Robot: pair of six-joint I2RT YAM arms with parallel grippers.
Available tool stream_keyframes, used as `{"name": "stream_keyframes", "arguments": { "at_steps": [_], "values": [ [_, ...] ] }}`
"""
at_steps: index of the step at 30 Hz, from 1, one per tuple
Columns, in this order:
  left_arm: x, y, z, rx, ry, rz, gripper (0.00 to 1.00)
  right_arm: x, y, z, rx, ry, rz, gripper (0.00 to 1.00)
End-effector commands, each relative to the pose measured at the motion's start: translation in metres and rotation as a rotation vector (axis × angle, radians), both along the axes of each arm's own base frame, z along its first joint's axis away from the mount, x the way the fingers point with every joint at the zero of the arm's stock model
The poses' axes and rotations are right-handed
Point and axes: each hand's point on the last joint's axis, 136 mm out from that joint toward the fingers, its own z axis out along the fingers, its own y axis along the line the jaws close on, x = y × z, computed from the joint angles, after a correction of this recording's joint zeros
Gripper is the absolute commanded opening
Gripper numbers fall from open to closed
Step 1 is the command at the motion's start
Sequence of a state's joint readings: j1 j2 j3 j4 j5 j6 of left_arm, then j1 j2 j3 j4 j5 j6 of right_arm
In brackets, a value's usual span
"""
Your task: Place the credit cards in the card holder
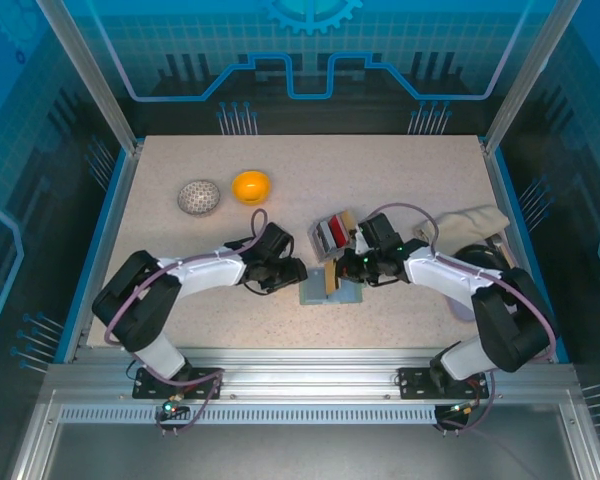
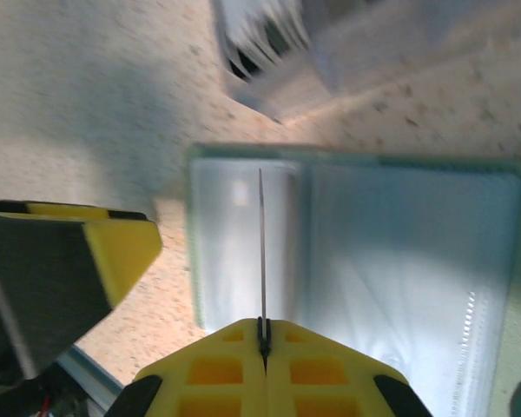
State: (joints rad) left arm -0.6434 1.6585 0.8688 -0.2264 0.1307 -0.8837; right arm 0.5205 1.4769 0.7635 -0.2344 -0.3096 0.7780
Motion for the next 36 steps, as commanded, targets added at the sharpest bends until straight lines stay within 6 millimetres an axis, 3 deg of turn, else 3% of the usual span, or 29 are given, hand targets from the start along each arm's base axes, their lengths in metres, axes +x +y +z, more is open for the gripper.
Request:
{"name": "stream_keyframes", "arguments": {
  "at_steps": [1, 14, 21, 29, 36],
  "values": [
    [0.001, -0.016, 0.003, -0.053, 0.023, -0.055, 0.54, 0.003, 0.009, -0.003, 0.057, -0.018, 0.027, 0.03],
    [-0.006, -0.016, -0.014, -0.034, 0.083, -0.081, 0.41, -0.002, -0.004, -0.027, 0.036, 0.027, -0.009, 0.03],
    [-0.008, -0.019, -0.02, -0.035, 0.106, -0.09, 0.34, -0.005, 0.004, -0.04, 0.088, 0.066, -0.006, 0.03],
    [-0.009, -0.017, -0.023, -0.023, 0.115, -0.091, 0.29, -0.007, 0.012, -0.034, 0.148, 0.061, -0.006, 0.03],
    [-0.009, -0.013, -0.02, -0.008, 0.099, -0.087, 0.31, -0.006, 0.019, -0.034, 0.192, 0.071, -0.005, 0.04]
  ]
}}
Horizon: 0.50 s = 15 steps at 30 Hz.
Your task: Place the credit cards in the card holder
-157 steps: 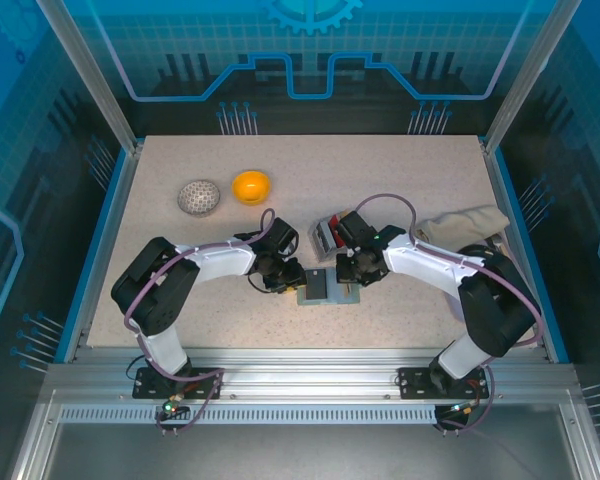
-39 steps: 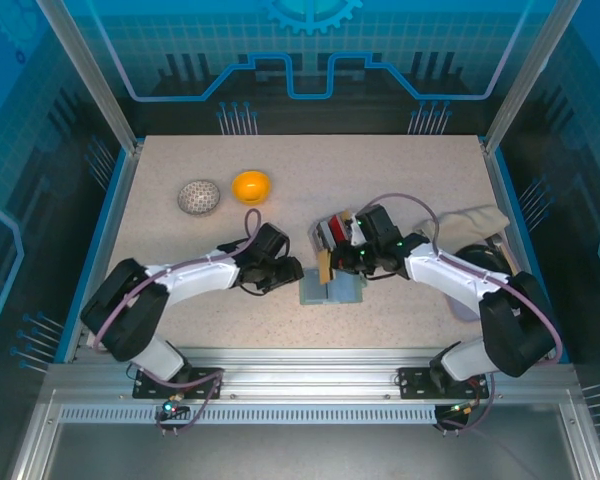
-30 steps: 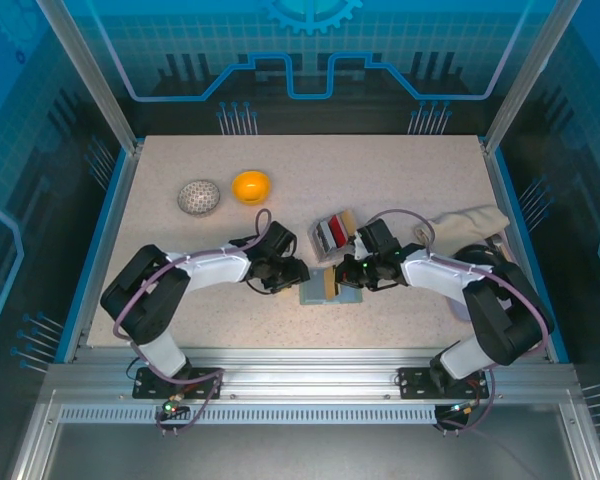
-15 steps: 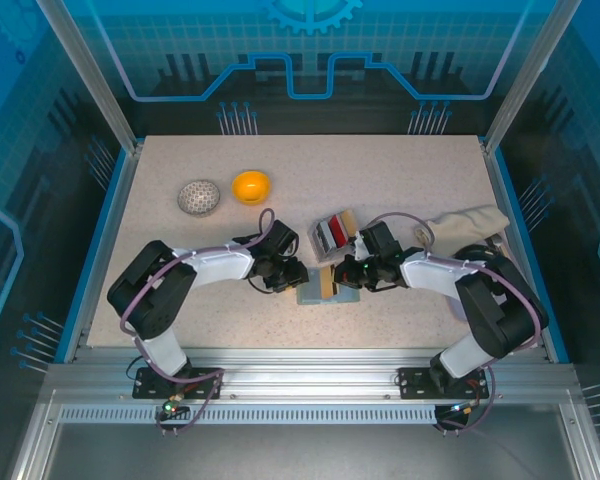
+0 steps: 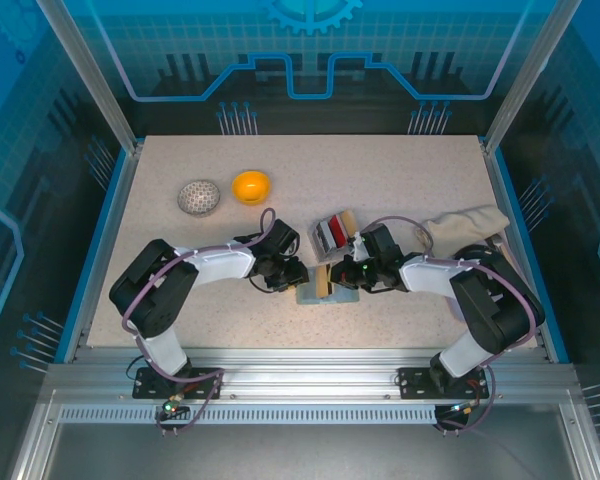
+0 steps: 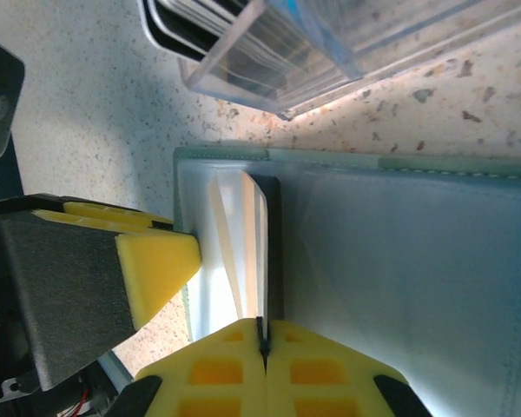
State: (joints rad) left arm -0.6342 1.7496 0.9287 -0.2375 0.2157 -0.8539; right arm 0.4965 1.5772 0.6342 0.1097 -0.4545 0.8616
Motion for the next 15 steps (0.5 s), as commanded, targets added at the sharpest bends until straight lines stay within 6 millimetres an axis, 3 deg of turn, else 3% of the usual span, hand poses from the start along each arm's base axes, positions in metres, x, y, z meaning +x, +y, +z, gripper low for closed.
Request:
{"name": "stream_keyframes", "arguments": {
  "at_steps": [1, 10, 15],
  "values": [
    [-0.01, 0.001, -0.007, 0.024, 0.027, -0.034, 0.32, -0.009, 0.004, -0.013, 0.016, 0.063, 0.008, 0.04],
    [-0.006, 0.007, 0.004, 0.031, -0.02, -0.012, 0.41, -0.009, 0.01, -0.015, 0.012, 0.068, 0.027, 0.05],
    [-0.007, 0.01, -0.001, 0.048, -0.009, -0.007, 0.42, -0.011, 0.018, -0.016, 0.02, 0.074, 0.051, 0.08]
  ]
}}
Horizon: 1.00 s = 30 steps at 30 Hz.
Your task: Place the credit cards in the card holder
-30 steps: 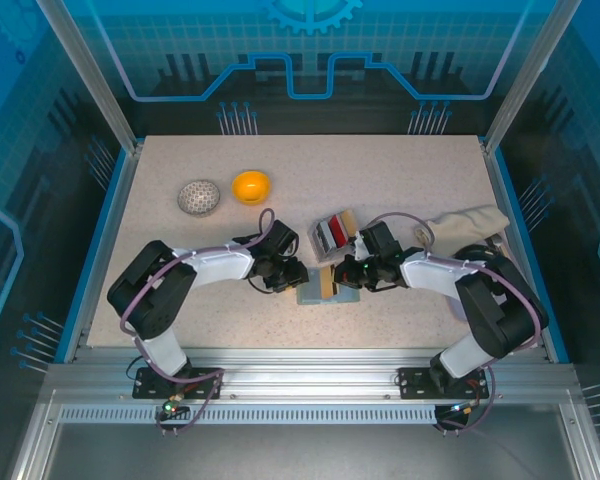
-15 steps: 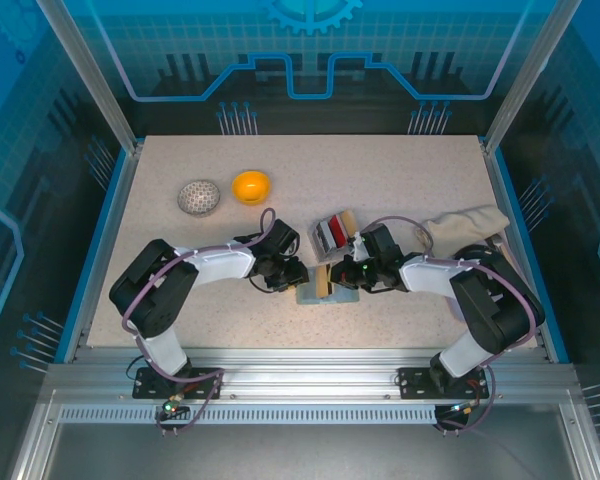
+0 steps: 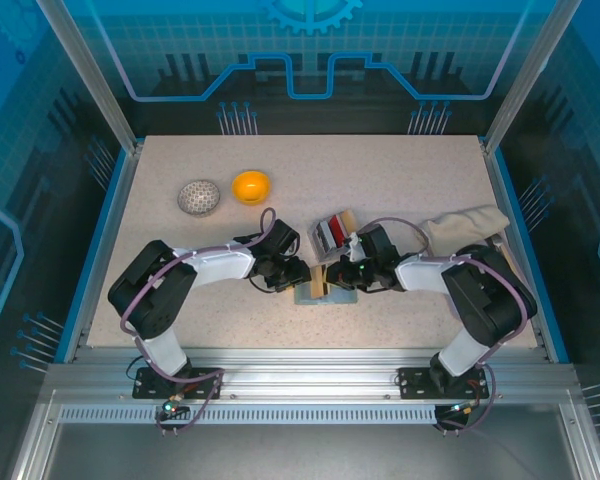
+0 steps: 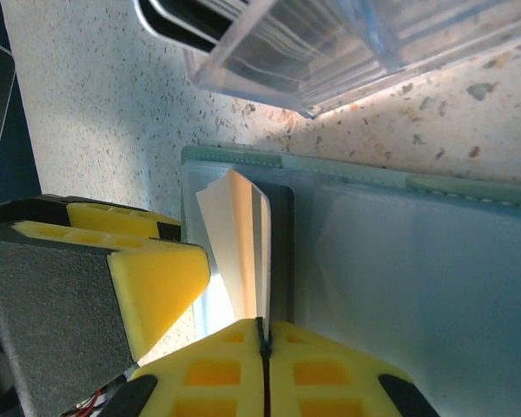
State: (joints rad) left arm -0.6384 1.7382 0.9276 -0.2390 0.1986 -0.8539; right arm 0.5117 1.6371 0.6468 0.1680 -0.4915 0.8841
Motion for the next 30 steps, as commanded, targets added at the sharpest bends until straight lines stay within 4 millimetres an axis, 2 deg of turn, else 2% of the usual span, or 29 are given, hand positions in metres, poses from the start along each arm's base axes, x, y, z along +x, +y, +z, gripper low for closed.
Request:
{"name": "stream_keyframes", "arguments": {
  "at_steps": [1, 10, 19, 30],
  "values": [
    [-0.009, 0.008, -0.005, 0.037, 0.01, -0.01, 0.41, -0.011, 0.007, -0.011, -0.017, 0.053, 0.031, 0.08],
    [-0.009, 0.007, -0.005, 0.026, 0.011, 0.002, 0.39, -0.014, 0.019, -0.015, -0.011, 0.078, 0.061, 0.09],
    [-0.009, 0.008, -0.006, 0.031, 0.011, -0.004, 0.37, -0.028, -0.001, -0.019, -0.065, 0.078, 0.099, 0.04],
    [-0.01, 0.008, -0.007, 0.031, 0.015, 0.002, 0.33, -0.031, -0.016, -0.019, -0.052, 0.09, 0.112, 0.05]
  ]
}}
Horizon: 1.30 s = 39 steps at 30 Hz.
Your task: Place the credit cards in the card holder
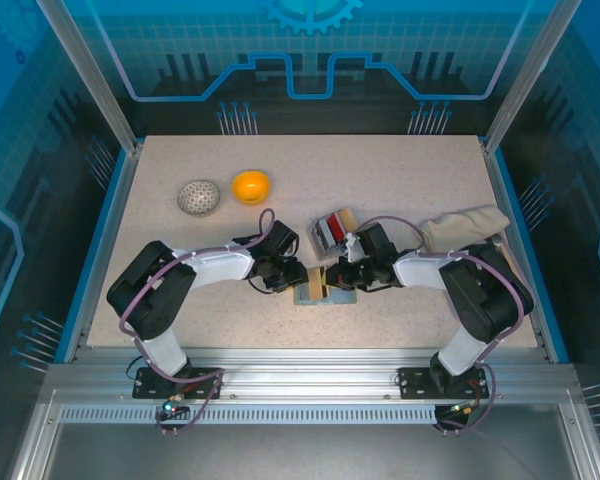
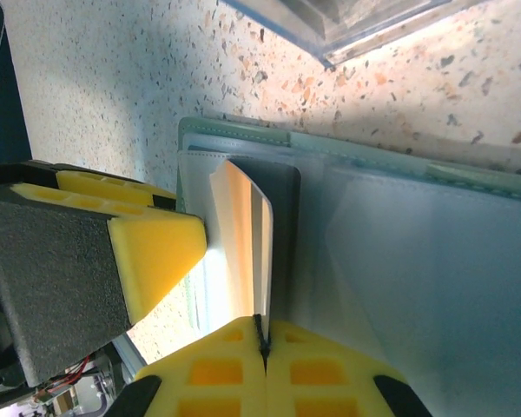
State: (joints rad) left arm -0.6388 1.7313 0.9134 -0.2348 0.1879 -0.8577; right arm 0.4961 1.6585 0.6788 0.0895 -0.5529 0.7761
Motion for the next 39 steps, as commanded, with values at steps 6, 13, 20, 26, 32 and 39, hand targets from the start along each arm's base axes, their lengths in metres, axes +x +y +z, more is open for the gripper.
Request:
{"name": "stream_keyframes", "arguments": {
  "at_steps": [6, 13, 20, 26, 32, 39],
  "values": [
    [-0.007, 0.002, -0.002, 0.003, 0.009, -0.007, 0.33, -0.019, 0.003, -0.015, 0.011, 0.091, 0.02, 0.05],
    [-0.007, 0.0, 0.001, -0.01, 0.003, -0.009, 0.34, -0.01, 0.019, -0.013, 0.009, 0.082, -0.006, 0.09],
    [-0.008, 0.002, 0.001, -0.007, 0.012, 0.001, 0.34, -0.006, 0.009, -0.012, -0.037, 0.079, -0.119, 0.08],
    [-0.009, -0.001, 0.001, -0.023, 0.021, 0.0, 0.33, -0.004, 0.004, -0.009, -0.029, 0.074, -0.172, 0.07],
    [-0.009, -0.006, 0.001, -0.061, 0.03, 0.018, 0.32, -0.009, 0.025, -0.011, 0.001, 0.104, -0.122, 0.1],
    [-0.009, -0.004, 0.001, -0.052, 0.029, 0.022, 0.32, -0.011, 0.022, -0.006, -0.026, 0.104, -0.1, 0.23]
  ]
}}
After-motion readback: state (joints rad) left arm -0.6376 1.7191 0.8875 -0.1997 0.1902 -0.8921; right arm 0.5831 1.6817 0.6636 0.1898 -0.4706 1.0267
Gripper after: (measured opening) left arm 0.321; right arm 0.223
